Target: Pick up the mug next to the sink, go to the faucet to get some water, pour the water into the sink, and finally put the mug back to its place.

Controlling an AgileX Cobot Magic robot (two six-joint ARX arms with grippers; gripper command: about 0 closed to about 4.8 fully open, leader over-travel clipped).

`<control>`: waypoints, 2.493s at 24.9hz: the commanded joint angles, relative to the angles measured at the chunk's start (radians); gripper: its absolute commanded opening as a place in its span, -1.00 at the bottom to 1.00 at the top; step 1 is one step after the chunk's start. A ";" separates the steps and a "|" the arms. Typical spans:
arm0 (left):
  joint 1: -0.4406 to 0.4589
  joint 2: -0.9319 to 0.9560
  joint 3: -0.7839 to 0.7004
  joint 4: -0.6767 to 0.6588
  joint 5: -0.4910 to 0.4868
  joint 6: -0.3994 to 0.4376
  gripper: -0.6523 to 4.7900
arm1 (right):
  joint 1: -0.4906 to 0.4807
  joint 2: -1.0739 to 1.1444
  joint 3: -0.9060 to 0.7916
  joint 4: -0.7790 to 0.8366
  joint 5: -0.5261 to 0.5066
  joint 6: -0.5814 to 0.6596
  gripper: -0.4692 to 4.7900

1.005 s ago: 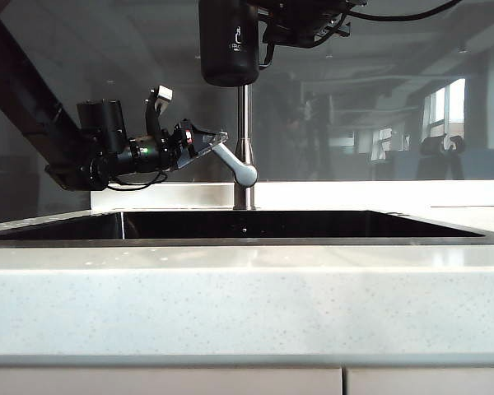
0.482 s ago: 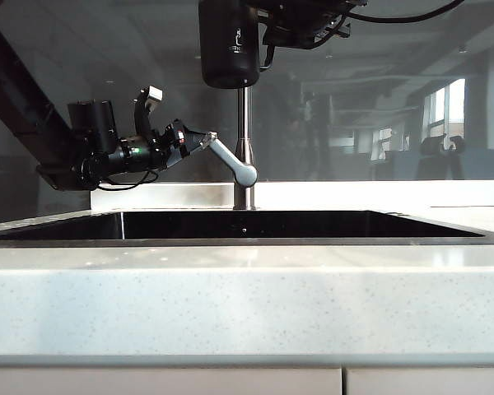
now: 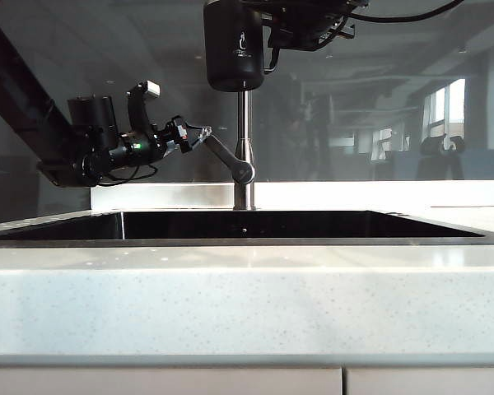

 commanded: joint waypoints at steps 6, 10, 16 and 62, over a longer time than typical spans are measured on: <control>0.006 -0.003 0.003 0.176 0.264 -0.211 1.00 | 0.003 -0.010 0.011 0.065 0.001 0.012 -0.84; 0.007 -0.003 0.003 0.208 0.321 -0.266 1.00 | 0.003 -0.010 0.011 0.065 0.001 0.012 -0.84; 0.014 -0.003 0.008 0.217 0.358 -0.358 1.00 | 0.003 -0.011 0.011 0.063 0.001 -0.067 -0.84; 0.069 -0.004 0.009 0.304 0.388 -0.486 1.00 | 0.003 -0.068 0.011 0.034 0.315 -1.871 -0.84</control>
